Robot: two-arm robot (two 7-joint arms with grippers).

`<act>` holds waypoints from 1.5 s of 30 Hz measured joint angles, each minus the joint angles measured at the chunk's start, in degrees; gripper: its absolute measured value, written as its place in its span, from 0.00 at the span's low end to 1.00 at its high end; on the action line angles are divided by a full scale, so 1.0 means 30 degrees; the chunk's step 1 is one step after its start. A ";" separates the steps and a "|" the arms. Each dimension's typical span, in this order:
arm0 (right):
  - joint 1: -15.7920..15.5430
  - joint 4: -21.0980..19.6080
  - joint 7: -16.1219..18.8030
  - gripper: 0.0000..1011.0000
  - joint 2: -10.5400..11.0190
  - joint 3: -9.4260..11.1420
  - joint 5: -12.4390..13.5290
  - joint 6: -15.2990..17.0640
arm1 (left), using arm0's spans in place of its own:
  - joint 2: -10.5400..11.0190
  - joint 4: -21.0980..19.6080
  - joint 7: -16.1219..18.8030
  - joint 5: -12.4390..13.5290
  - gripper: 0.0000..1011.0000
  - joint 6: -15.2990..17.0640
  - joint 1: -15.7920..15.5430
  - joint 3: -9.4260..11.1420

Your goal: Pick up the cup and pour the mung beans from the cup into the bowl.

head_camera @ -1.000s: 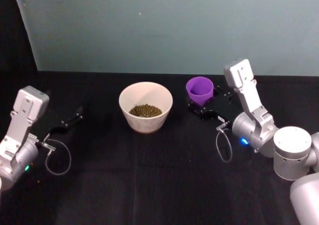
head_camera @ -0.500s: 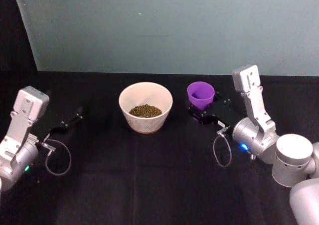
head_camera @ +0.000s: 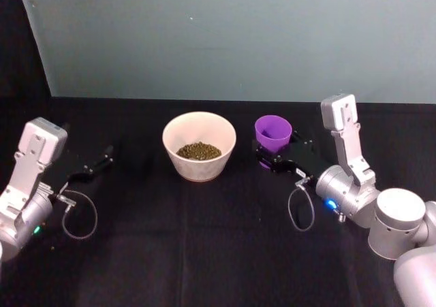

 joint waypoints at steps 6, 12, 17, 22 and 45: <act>0.0036 0.0124 -0.0184 0.81 0.0067 -0.0237 0.0179 -0.0043 | 0.0000 0.0000 0.0000 0.0000 1.00 -0.0001 0.0001 0.0001; 0.0075 0.0125 -0.0444 0.96 0.0174 -0.0460 0.0362 -0.0068 | 0.0000 0.0000 0.0000 0.0000 1.00 0.0000 0.0000 0.0001; 0.0082 -0.0026 -0.0560 0.99 0.0295 -0.0598 0.0552 -0.0104 | 0.0000 0.0000 0.0000 0.0000 1.00 -0.0001 -0.0001 0.0001; -0.0099 -0.0774 -0.0802 0.99 0.0498 -0.0677 0.0777 -0.0096 | 0.0000 -0.0001 0.0000 0.0000 1.00 -0.0001 0.0000 0.0001; -0.0427 -0.2759 -0.1464 0.99 0.1552 -0.0642 0.2098 0.0362 | 0.0000 0.0000 0.0000 0.0000 1.00 -0.0001 0.0000 0.0001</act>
